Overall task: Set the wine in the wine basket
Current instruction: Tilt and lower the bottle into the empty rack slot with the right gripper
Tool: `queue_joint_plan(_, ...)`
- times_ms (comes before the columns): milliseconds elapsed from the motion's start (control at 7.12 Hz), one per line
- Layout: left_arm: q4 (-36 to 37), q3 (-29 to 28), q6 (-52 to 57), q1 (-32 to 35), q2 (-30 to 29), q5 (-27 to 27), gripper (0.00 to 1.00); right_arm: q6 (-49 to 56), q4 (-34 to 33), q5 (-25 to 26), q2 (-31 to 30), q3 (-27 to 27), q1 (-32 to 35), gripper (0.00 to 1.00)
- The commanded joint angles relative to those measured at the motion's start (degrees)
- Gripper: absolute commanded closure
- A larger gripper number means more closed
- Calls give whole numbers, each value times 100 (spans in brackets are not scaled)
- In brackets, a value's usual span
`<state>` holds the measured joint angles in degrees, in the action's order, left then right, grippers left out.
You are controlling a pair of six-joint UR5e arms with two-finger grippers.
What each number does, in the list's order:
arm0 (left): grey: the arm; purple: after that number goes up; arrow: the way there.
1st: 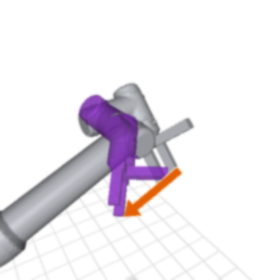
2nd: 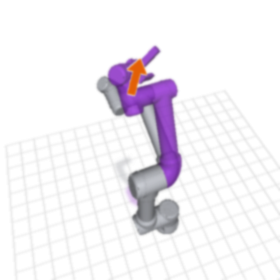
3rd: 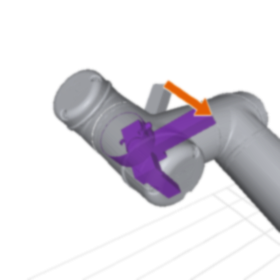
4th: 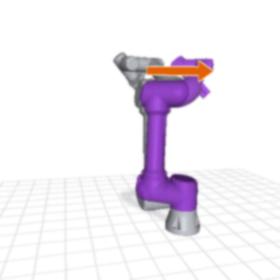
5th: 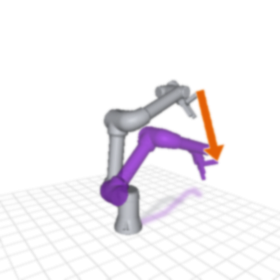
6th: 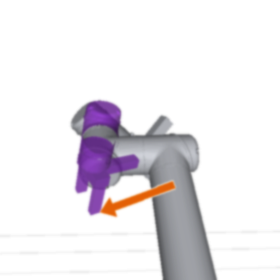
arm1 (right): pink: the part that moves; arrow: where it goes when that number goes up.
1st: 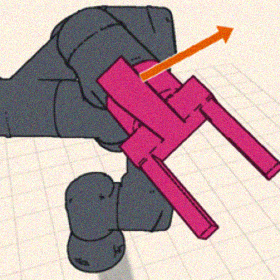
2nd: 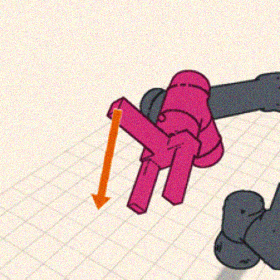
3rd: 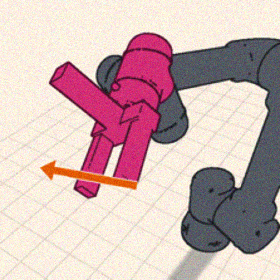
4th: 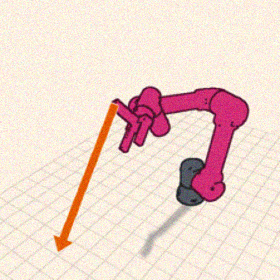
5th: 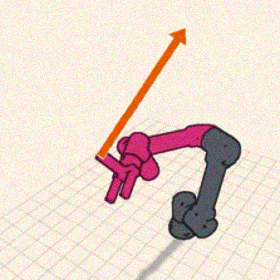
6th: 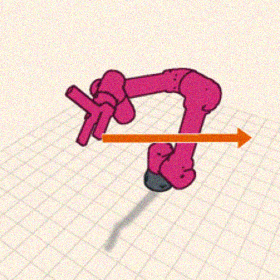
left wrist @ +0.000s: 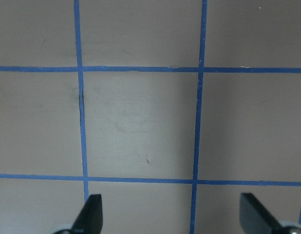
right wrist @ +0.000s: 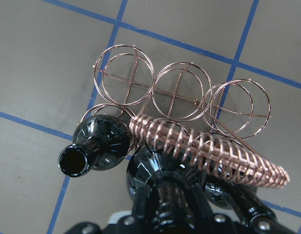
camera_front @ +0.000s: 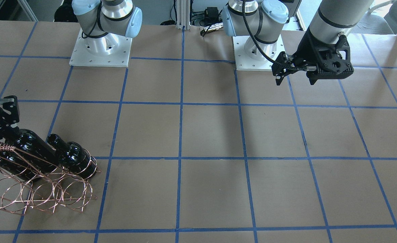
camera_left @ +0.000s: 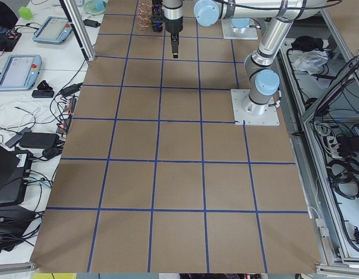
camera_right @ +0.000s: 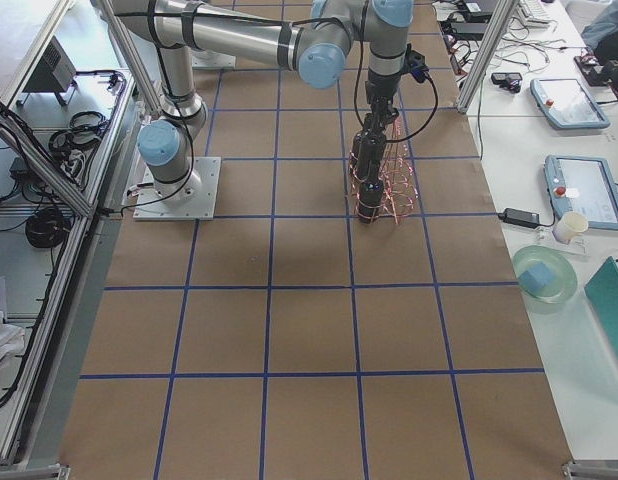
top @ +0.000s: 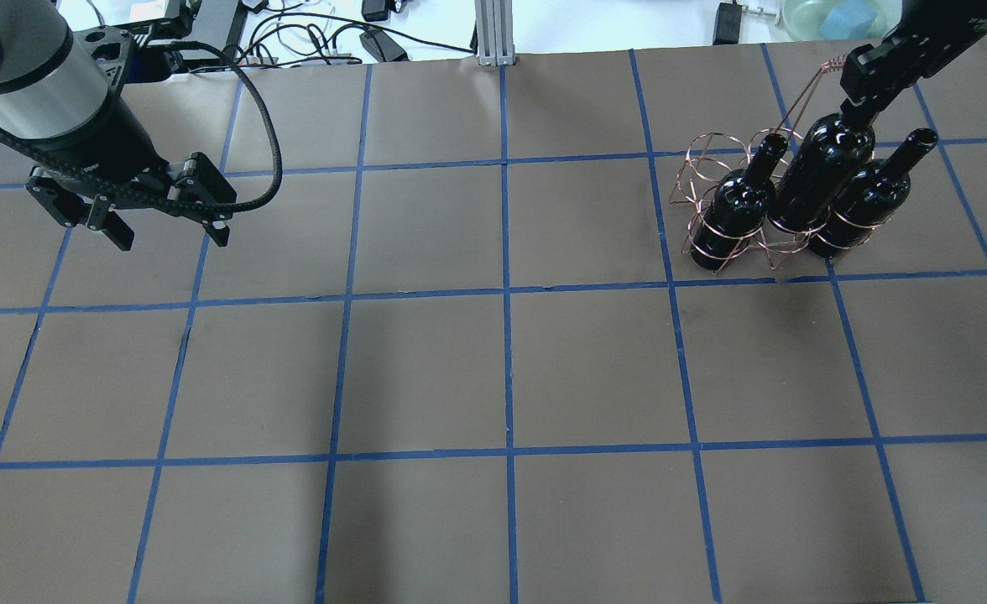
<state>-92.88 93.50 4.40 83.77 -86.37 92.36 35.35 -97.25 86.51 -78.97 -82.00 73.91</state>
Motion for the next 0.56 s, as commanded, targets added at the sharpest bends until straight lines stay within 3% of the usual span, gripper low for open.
queue_joint_plan(0, 15, 1, -45, 16, -20, -77, 0, 33, -92, -3, 162, -9, -17, 100)
queue_joint_plan(421, 50, 1, -27, 16, -29, -69, 0, 33, -608, -11, 286, -323, -25, 100)
